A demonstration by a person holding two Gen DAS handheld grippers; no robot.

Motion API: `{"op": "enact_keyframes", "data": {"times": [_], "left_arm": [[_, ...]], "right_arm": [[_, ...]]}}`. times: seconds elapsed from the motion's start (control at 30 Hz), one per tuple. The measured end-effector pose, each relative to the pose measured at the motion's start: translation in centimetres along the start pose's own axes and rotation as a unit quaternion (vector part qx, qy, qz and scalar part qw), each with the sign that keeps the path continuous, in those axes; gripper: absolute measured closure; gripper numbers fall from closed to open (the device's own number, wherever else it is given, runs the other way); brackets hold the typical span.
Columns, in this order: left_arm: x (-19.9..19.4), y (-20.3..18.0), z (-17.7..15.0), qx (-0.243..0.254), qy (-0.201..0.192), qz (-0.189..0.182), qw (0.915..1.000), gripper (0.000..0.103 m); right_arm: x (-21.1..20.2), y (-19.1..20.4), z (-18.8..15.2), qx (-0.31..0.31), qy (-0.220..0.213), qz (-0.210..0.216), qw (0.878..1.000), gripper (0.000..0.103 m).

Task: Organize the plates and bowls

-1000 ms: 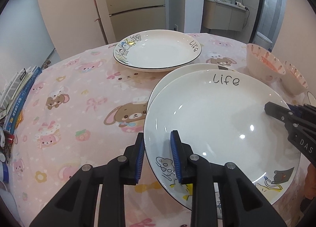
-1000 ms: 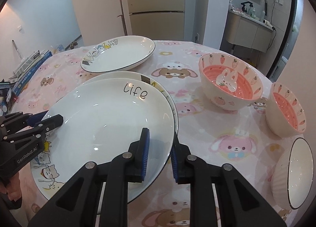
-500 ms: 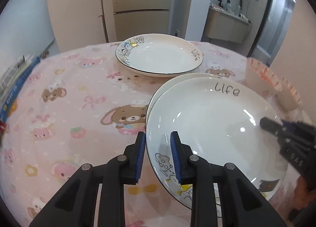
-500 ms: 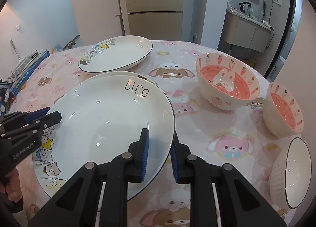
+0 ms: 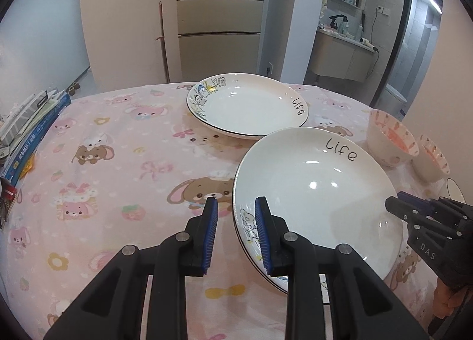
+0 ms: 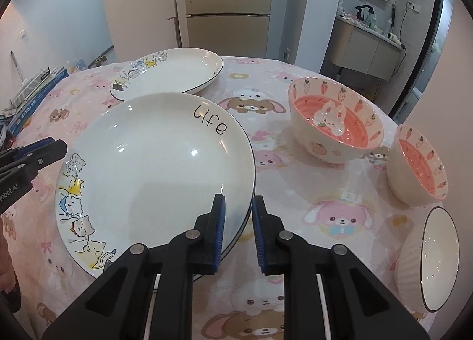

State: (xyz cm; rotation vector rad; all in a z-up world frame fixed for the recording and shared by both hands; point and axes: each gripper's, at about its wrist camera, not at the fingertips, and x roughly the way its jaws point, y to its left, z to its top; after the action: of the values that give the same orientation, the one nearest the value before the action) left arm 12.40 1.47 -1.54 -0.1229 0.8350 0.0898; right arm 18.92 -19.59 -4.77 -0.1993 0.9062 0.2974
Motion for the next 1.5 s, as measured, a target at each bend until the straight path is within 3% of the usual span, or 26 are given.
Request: {"op": "enact_keyframes", "data": {"times": [0.17,0.47,0.5,0.57,0.7,0.73,0.77,0.83,0.9,0.97,1.0,1.13,1.3,1.37,1.5], "left_arm": [[-0.8,-0.4,0.1,0.01,-0.028,-0.005,0.9996,0.075],[-3.4,-1.3,0.3,0.029,-0.104,-0.004,0.9942,0.074],[-3.7,-1.3,0.3,0.027,-0.107,-0.016,0.9938,0.07],[-4.2,-1.2,0.3,0.023,-0.119,-0.021,0.9924,0.03],[-5.8,-1.6,0.2,0.032,-0.168,-0.005,0.9853,0.023],[-6.0,-1.6,0.2,0.029,-0.175,-0.009,0.9841,0.016],[-6.5,-1.4,0.2,0.023,-0.188,-0.012,0.9818,0.012],[-7.5,-1.1,-0.1,0.012,-0.224,-0.021,0.9742,0.012],[-8.7,-1.1,-0.3,0.017,-0.259,-0.023,0.9655,0.005],[-9.6,-1.3,-0.4,0.023,-0.283,-0.013,0.9589,0.0],[-9.9,-1.4,-0.5,0.024,-0.293,-0.01,0.9557,0.0],[-11.0,-1.2,-0.5,0.017,-0.311,-0.012,0.9501,0.0],[-12.2,-0.7,-0.8,0.019,-0.333,-0.036,0.942,0.0],[-12.9,-1.1,-0.9,0.025,-0.342,-0.023,0.939,0.0],[-14.6,-1.2,-0.8,0.025,-0.36,-0.031,0.9322,0.0]], "right_arm": [[-0.2,-0.2,0.1,0.005,-0.004,0.004,1.0,0.085],[-2.8,-0.5,0.5,0.017,-0.089,0.012,0.996,0.085],[-3.0,-0.7,0.6,0.023,-0.094,0.017,0.995,0.085],[-3.5,-1.0,0.7,0.035,-0.108,0.02,0.993,0.085],[-4.5,-1.6,0.9,0.053,-0.133,0.039,0.989,0.083],[-4.8,-1.7,0.9,0.057,-0.142,0.039,0.988,0.075],[-5.1,-1.8,0.9,0.059,-0.152,0.037,0.986,0.058],[-5.9,-1.9,0.8,0.063,-0.183,0.018,0.981,0.041],[-6.7,-1.8,0.7,0.058,-0.215,-0.006,0.975,0.035],[-7.5,-1.5,0.7,0.046,-0.244,-0.017,0.968,0.008],[-7.8,-1.6,0.7,0.044,-0.255,-0.018,0.966,0.003],[-8.5,-2.3,1.0,0.067,-0.256,0.029,0.964,0.0],[-8.9,-1.9,0.9,0.046,-0.268,-0.019,0.962,0.0],[-9.2,-1.5,1.0,0.022,-0.265,-0.011,0.964,0.0],[-10.3,-1.2,0.6,0.023,-0.299,-0.013,0.954,0.0]]}}
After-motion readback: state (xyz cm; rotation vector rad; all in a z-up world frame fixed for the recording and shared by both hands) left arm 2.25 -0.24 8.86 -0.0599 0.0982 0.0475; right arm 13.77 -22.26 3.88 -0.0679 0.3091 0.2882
